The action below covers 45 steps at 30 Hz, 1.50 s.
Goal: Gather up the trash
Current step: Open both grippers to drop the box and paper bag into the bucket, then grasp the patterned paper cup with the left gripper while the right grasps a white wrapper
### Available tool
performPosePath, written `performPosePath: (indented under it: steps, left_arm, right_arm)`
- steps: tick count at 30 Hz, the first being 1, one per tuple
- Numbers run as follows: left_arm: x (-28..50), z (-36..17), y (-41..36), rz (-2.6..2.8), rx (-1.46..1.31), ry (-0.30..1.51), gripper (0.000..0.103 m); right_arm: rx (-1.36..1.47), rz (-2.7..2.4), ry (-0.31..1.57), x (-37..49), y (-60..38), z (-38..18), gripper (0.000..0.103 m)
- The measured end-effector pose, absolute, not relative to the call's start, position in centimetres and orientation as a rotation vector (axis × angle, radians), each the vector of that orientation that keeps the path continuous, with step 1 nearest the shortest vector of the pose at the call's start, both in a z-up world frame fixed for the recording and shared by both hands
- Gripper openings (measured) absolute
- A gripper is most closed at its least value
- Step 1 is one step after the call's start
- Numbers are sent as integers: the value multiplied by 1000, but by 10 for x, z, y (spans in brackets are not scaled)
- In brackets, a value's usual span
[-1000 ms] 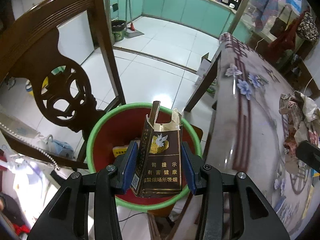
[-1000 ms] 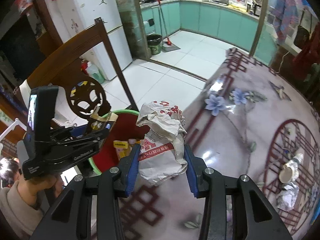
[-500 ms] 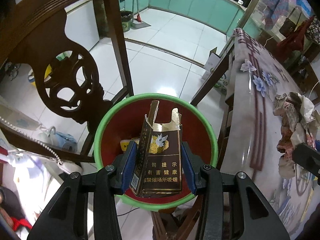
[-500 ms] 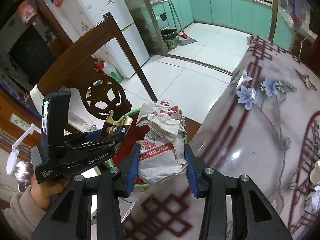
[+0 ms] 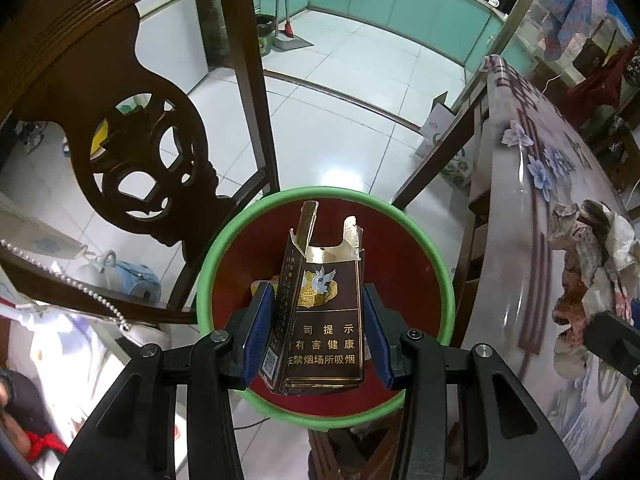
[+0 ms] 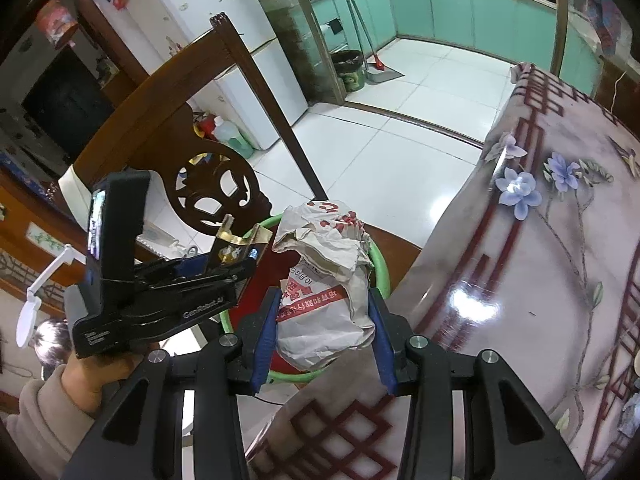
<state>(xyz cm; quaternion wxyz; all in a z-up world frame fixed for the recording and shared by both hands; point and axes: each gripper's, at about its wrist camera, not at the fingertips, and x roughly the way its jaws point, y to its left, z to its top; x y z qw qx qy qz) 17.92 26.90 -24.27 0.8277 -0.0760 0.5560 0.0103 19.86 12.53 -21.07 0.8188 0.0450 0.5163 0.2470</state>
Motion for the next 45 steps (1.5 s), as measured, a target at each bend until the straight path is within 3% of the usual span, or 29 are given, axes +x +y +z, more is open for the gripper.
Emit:
performPosePath:
  steps: [13, 14, 16, 18, 27, 34, 45]
  left_arm:
    - [190, -246, 279, 31, -153, 1184, 44]
    - [191, -245, 279, 36, -151, 1183, 47]
    - [190, -240, 281, 56, -152, 1167, 73]
    - [189, -234, 282, 72, -158, 1139, 82]
    - [174, -210, 258, 8, -127, 1091, 82]
    - [159, -196, 206, -101, -78, 1082, 82]
    - [134, -179, 93, -251, 17, 1069, 82]
  right_arm:
    - [74, 574, 1098, 200, 139, -212, 40]
    - [73, 577, 1092, 200, 140, -211, 41]
    - [70, 579, 1088, 199, 142, -211, 60]
    - [70, 562, 1082, 197, 141, -210, 66]
    - [166, 469, 1019, 173, 80, -186, 66]
    - [116, 136, 978, 137, -49, -177, 66]
    - [135, -198, 1112, 124, -215, -229, 66]
